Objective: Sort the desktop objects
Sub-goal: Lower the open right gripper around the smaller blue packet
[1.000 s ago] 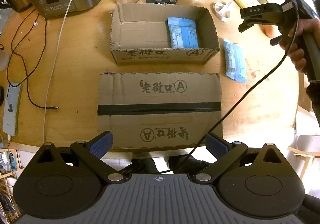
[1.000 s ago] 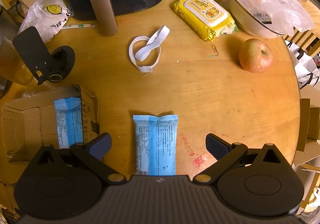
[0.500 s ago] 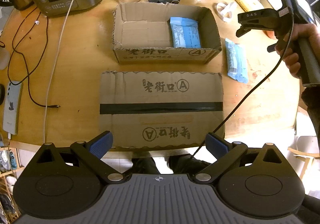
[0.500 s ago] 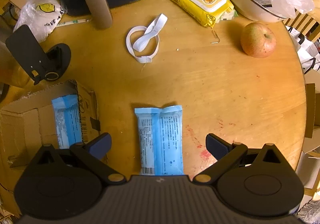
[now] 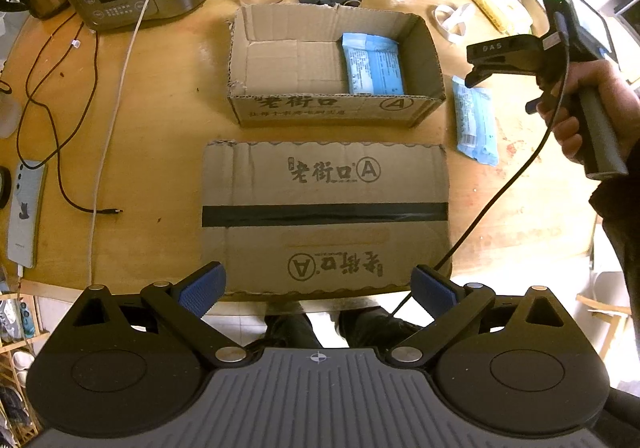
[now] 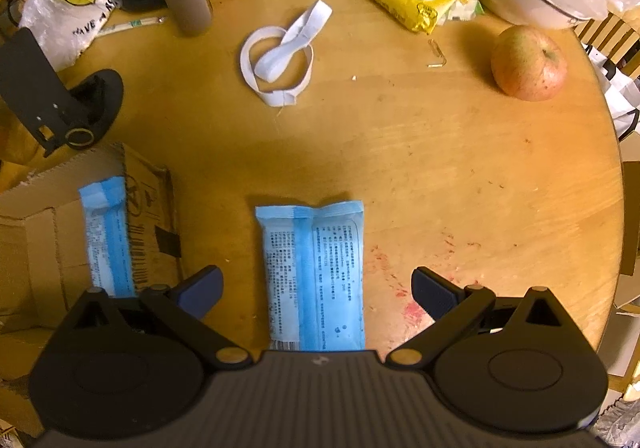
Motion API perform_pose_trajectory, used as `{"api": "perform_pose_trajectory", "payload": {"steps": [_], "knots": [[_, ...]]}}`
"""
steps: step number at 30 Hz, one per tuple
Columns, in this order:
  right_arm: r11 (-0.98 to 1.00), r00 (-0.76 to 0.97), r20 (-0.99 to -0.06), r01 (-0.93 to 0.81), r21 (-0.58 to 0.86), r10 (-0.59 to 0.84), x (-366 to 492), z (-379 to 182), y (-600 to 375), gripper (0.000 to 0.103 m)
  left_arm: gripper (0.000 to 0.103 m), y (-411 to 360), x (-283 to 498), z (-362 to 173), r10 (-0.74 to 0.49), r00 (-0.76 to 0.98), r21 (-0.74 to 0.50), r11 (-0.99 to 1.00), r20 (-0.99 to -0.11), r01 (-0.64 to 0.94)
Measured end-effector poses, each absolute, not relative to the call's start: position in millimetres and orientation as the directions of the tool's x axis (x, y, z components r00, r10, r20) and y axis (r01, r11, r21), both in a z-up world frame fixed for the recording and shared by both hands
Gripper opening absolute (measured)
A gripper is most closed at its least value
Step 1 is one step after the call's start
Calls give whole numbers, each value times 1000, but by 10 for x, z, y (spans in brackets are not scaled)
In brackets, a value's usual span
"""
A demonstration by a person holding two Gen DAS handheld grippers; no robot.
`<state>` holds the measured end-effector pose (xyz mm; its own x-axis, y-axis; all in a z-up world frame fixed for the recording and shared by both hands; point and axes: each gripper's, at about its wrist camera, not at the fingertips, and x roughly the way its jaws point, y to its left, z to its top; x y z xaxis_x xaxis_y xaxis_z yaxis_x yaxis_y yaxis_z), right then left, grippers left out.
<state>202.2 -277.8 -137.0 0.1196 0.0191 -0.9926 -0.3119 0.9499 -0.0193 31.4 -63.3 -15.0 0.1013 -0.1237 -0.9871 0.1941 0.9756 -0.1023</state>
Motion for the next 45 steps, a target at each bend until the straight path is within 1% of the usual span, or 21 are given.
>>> {"api": "perform_pose_trajectory", "payload": {"steps": [17,33,36,45], "knots": [[949,80,-997,-314,-21,5,2001,-1751,-2756,103,101,-620,334,-159,-118,96,-99,977,-988,187],[951,62,-998,-308,-30,-11,1952,-1999,-2801,103,101,-609,363,-173,-114,93,-96,979,-989,181],[955,70,-997,-295,-11,10,1938,-2012,-2852,103,101,-603,365,-173,-114,93,-96,979,-989,178],[956,81,-997,-294,-11,13,1899,-1997,-2847,103,101,-613,381,-179,-117,91,-99,978,-989,184]]}}
